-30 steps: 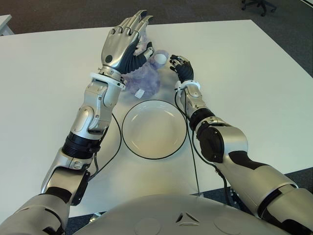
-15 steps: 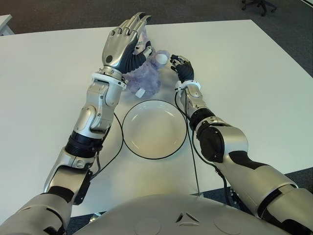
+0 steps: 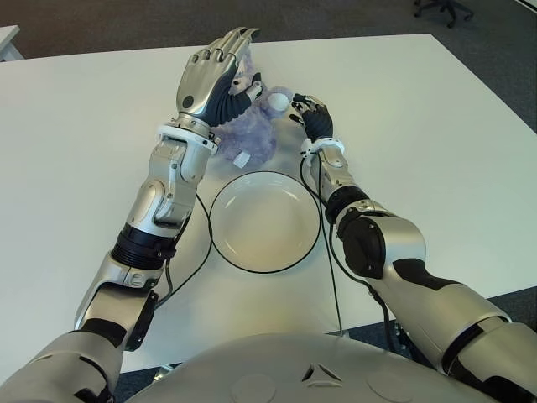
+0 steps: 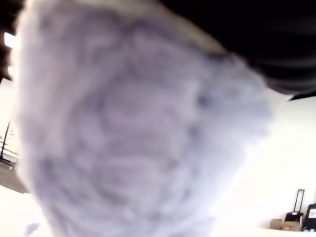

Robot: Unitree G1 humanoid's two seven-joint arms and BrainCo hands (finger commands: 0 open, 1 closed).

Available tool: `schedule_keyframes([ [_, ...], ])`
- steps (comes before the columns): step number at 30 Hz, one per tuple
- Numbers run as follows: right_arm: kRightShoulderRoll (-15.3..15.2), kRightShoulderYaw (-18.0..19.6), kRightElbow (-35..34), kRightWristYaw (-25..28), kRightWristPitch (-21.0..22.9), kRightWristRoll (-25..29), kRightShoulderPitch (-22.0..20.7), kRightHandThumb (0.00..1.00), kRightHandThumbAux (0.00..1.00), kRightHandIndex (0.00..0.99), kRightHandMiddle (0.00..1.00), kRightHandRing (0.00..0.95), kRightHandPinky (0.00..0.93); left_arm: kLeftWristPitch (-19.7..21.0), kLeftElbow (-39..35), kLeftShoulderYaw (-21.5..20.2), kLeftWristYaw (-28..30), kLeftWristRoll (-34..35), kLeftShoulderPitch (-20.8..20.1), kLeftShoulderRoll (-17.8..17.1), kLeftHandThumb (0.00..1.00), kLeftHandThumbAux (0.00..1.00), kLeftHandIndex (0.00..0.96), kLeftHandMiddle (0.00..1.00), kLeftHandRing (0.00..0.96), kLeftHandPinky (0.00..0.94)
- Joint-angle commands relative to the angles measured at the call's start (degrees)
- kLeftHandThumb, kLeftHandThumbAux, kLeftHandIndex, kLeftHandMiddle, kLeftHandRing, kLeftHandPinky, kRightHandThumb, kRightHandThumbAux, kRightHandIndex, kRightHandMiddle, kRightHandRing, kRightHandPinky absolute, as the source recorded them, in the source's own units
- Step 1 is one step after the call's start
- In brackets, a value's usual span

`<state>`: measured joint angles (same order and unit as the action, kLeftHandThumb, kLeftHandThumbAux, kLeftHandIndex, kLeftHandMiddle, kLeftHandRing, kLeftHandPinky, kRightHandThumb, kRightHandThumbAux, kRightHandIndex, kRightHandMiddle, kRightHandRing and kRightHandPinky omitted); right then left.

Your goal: Put the doll into the plate.

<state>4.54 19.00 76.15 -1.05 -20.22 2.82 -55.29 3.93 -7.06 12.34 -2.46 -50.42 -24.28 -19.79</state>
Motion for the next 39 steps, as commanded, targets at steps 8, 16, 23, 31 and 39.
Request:
schedule_keyframes([
  [8,2.8,-0.2,1.5,-0.8,1.8,-0.4,1.4,0.709,0.729,0.404,0.167,0.147,0.171,4.0,-5.3,1.4,6.1,-4.4,2.6,-1.7,0.553,0.306,0.012,0.162,0.274,0.402],
  [16,3.0,-0.6,1.4,-0.2,1.7,-0.6,1.5,0.708,0.729,0.402,0.17,0.145,0.173,8.0,-8.0,2.8,6.5,-8.5,6.5,-0.2,0.545,0.306,0.0,0.141,0.252,0.356],
  [23,3.0,-1.1,1.4,0.1,1.4,-0.8,1.3,0.708,0.73,0.402,0.168,0.138,0.16,9.1,-9.5,3.3,4.4,-9.9,9.7,1.8,0.551,0.296,0.024,0.143,0.227,0.283],
  [31,3.3,0.0,1.2,1.4,3.5,1.1,0.5,0.713,0.734,0.4,0.176,0.148,0.158,10.4,-10.7,3.6,6.0,-10.3,11.2,2.8,0.529,0.292,0.026,0.116,0.2,0.3],
  [39,3.1,0.5,1.1,2.3,2.1,1.7,1.3,0.715,0.735,0.401,0.156,0.137,0.142,10.2,-10.5,3.8,4.9,-10.1,12.5,3.2,0.513,0.291,0.024,0.111,0.177,0.229],
])
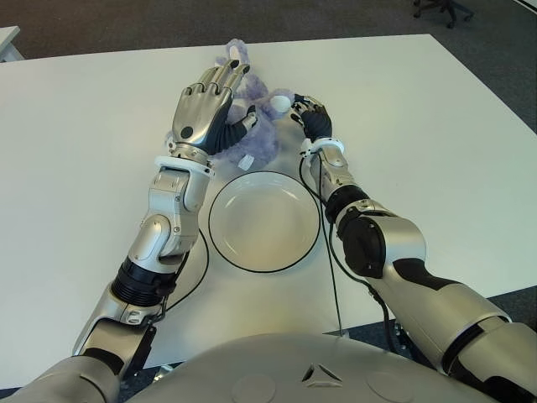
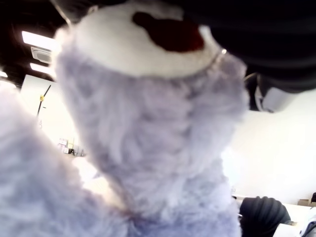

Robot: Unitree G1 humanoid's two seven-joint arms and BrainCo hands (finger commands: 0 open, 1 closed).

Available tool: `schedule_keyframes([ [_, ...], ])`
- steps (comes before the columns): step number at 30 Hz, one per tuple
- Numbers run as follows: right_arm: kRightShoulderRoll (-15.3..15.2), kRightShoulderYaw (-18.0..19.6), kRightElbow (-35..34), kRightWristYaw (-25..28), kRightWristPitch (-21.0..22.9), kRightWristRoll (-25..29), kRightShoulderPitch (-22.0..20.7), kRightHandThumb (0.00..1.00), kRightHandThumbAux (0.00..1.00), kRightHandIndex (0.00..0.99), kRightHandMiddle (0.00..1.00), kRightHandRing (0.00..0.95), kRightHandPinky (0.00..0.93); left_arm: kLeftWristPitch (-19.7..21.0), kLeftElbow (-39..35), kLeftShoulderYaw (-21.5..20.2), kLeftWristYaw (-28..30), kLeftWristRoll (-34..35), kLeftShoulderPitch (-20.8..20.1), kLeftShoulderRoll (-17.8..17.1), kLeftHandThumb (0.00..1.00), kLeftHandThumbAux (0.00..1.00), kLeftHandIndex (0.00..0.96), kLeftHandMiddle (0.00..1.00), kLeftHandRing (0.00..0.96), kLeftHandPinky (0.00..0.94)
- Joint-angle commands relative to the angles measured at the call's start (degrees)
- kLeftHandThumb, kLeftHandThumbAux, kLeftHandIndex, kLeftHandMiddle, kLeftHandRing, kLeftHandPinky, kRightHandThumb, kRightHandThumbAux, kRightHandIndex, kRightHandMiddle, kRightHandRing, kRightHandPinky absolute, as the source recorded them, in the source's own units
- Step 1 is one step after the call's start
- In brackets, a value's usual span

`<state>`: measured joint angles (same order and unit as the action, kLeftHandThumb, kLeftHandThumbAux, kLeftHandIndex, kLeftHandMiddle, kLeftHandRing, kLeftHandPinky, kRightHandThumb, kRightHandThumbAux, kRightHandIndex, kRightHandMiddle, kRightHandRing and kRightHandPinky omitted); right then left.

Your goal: Put the doll into the plate.

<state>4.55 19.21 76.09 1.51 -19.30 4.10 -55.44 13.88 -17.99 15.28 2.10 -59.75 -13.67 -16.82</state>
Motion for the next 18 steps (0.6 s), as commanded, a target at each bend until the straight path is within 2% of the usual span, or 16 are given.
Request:
schedule_keyframes([
  [1,3.2,0.1,1.2,-0.3,1.6,0.3,1.1,0.715,0.735,0.401,0.156,0.137,0.141,0.4,0.4,1.0,0.5,-0.9,2.0,0.3,0.513,0.291,0.024,0.111,0.176,0.227],
  [6,3.2,0.2,1.3,0.1,2.6,0.7,0.8,0.714,0.735,0.4,0.151,0.127,0.146,0.6,0.2,1.1,0.2,-1.2,2.7,0.5,0.522,0.299,0.026,0.125,0.185,0.257],
  [14,3.0,0.3,1.3,0.3,2.7,1.0,1.0,0.714,0.734,0.401,0.138,0.117,0.137,1.5,-0.1,1.1,0.3,-1.6,3.3,1.0,0.543,0.305,0.039,0.132,0.187,0.233],
  [18,2.9,-0.3,1.4,-0.2,1.5,0.2,1.6,0.713,0.734,0.401,0.14,0.108,0.121,2.0,0.2,1.2,0.1,-1.9,3.5,1.2,0.546,0.312,0.054,0.151,0.202,0.271],
])
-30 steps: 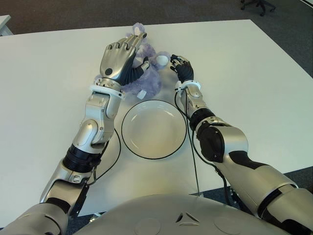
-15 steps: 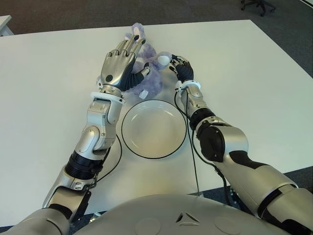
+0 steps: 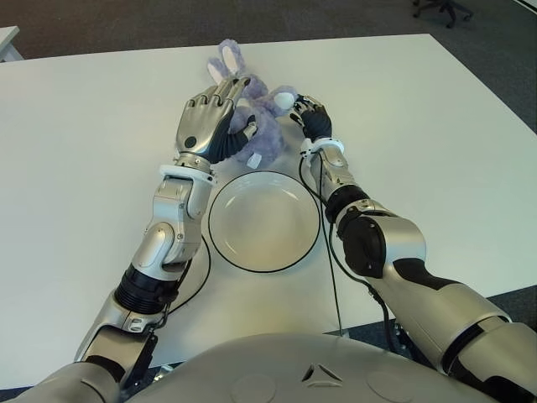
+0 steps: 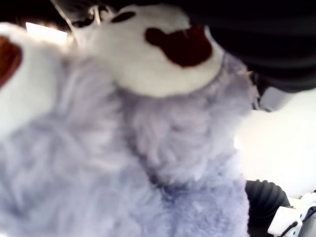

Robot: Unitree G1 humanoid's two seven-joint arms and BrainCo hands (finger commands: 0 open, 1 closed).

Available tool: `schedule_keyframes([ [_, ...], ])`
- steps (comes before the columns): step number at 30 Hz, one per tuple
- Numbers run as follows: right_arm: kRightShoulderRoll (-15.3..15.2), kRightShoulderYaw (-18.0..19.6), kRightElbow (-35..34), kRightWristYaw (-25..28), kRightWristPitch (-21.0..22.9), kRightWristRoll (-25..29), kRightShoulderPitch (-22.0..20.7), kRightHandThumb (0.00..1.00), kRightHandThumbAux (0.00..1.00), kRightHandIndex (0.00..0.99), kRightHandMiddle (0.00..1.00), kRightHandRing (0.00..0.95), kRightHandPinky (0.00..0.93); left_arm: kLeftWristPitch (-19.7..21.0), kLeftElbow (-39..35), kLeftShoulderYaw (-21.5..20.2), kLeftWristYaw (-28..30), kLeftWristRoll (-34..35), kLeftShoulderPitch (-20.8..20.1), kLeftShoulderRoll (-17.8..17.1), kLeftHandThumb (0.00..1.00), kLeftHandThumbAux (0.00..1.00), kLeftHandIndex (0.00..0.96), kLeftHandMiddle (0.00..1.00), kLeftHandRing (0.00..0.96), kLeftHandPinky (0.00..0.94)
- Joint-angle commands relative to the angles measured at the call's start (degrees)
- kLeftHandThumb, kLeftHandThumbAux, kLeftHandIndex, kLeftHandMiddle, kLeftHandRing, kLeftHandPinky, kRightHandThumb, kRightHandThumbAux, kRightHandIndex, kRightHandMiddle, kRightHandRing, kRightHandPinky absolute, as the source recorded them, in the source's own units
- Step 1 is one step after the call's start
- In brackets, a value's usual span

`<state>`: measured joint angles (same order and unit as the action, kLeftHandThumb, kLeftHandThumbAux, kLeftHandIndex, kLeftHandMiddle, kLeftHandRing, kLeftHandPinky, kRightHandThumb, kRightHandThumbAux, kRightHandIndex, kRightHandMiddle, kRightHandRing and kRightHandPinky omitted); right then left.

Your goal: Put the doll into the plate.

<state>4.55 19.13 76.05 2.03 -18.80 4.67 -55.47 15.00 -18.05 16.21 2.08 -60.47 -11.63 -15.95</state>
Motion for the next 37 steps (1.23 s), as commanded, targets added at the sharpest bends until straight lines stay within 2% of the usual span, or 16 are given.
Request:
schedule_keyframes([
  [1,2.8,-0.4,1.4,-0.9,0.7,-0.7,1.8,0.712,0.733,0.401,0.139,0.106,0.121,0.9,0.4,0.4,-0.1,-1.2,1.5,0.5,0.545,0.319,0.06,0.159,0.217,0.31],
  [4,2.8,-0.8,1.4,-1.3,0.2,-1.2,1.9,0.711,0.733,0.402,0.138,0.103,0.121,0.9,1.3,0.2,-1.3,-1.1,1.4,0.6,0.547,0.33,0.07,0.174,0.244,0.374],
  [5,2.8,-0.9,1.4,-1.4,0.0,-1.3,1.9,0.71,0.732,0.402,0.137,0.101,0.12,0.8,1.7,0.1,-1.7,-1.1,1.4,0.7,0.56,0.347,0.082,0.201,0.285,0.423],
  [13,2.9,-1.1,1.2,-1.8,-0.6,-1.6,1.5,0.709,0.731,0.402,0.149,0.114,0.127,-0.2,2.8,0.0,-4.4,-0.9,1.2,0.2,0.598,0.374,0.111,0.257,0.365,0.487],
  [20,2.4,-0.5,1.5,-1.3,-0.2,-1.1,2.0,0.709,0.731,0.402,0.156,0.117,0.135,0.1,3.0,0.1,-4.4,-1.4,0.8,0.0,0.653,0.374,0.121,0.279,0.396,0.51],
  [22,2.4,-0.4,1.4,-1.5,-0.4,-1.0,2.0,0.708,0.73,0.403,0.159,0.118,0.122,0.4,3.2,0.1,-4.2,-1.5,0.7,0.0,0.683,0.363,0.146,0.303,0.43,0.531],
  [37,2.2,-0.6,1.5,-1.8,0.0,-1.4,2.1,0.709,0.73,0.402,0.19,0.15,0.139,1.5,3.5,0.3,-2.9,-1.7,0.5,-0.1,0.73,0.357,0.152,0.337,0.464,0.501],
])
